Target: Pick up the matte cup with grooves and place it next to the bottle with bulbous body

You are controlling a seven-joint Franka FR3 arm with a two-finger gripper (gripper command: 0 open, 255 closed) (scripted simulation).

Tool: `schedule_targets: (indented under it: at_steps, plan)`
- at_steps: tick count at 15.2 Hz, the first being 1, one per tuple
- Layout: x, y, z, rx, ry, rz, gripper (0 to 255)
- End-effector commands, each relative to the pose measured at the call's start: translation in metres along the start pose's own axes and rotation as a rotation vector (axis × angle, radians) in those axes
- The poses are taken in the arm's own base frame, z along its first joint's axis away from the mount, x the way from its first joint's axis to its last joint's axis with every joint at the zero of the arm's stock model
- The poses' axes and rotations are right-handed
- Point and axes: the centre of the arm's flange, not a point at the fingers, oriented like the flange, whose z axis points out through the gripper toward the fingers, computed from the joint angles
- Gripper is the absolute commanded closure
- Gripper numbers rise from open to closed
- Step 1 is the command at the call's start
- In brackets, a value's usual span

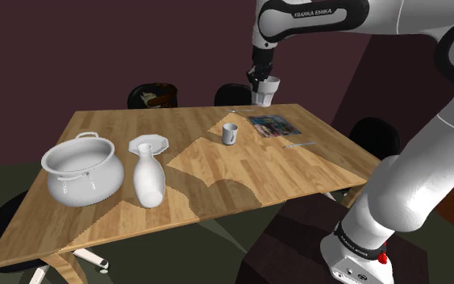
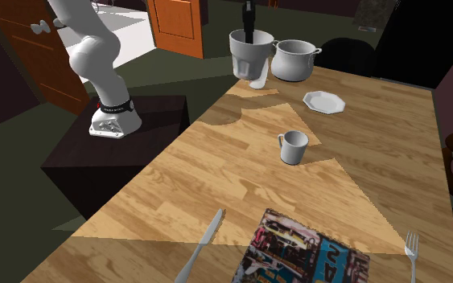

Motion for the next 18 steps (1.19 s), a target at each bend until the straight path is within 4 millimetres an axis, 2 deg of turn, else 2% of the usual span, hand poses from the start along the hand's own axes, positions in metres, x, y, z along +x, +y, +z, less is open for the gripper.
schedule_targets:
  at_steps: [1,18]
  plan:
    - [0.001,-0.026,-0.006,0.000,0.001,0.002,255]
    - [-0.004,-0.246,-0.049,0.000,0.001,0.002,255]
